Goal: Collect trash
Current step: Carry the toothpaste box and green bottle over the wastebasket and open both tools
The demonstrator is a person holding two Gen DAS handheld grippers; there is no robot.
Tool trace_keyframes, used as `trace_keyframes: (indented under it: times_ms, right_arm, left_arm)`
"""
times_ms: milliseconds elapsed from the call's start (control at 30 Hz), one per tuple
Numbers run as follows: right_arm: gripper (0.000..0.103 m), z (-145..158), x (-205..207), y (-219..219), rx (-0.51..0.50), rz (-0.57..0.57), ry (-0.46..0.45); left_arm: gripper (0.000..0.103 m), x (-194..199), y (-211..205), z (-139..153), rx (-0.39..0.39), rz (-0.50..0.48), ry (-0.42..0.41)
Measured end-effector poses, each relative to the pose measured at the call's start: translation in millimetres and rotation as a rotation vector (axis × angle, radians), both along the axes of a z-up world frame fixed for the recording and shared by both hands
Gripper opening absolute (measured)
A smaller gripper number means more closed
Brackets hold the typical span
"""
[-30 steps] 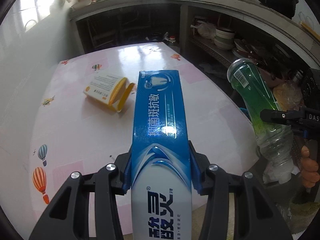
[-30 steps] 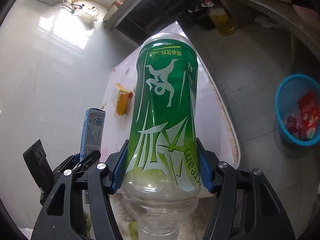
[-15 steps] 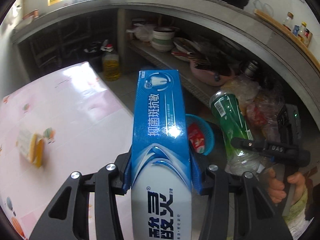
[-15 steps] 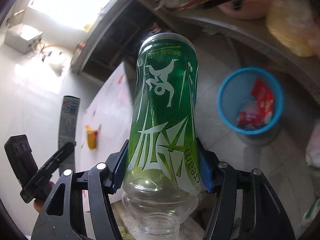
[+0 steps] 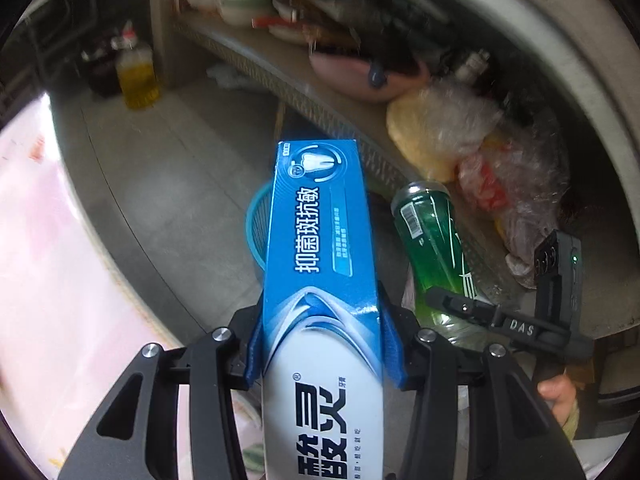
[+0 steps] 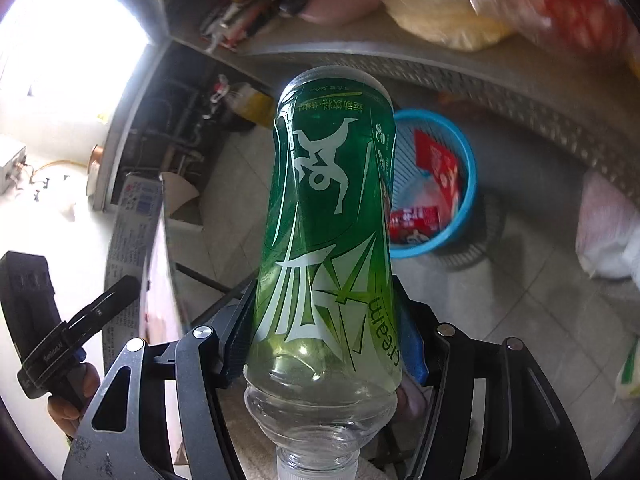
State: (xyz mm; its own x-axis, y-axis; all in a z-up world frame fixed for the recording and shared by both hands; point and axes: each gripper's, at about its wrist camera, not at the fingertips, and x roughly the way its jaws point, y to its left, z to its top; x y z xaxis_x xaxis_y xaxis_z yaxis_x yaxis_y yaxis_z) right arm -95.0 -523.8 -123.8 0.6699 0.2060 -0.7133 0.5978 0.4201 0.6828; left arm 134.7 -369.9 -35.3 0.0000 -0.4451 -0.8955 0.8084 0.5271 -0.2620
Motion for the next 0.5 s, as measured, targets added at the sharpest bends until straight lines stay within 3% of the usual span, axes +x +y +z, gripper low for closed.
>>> trace_keyframes:
  times_ms: [267, 400, 467, 500]
  right_arm:
    - [0.058, -60.4, 40.0, -30.6, 0.151, -0.020, 0.068]
    - [0.060, -87.6, 76.9, -51.5, 0.123, -0.028, 0.132]
    - [0.065, -101.8, 93.8, -62.1, 0.094, -0.042, 0.170]
    - [0.065, -106.8, 98.2, -64.9, 0.075, -0.051, 0.187]
  left_arm:
    - [0.046, 13.1, -70.1, -55.5, 0.145, -0.041, 0.027]
    - [0.047, 31.8, -104.6, -77.1, 0.173, -0.015, 0.022]
    - [0.060, 44.3, -113.5, -86.0, 0.175, 0.015, 0.010]
    - [0.060, 48.6, -115.0, -88.8, 0.174, 0.035, 0.007]
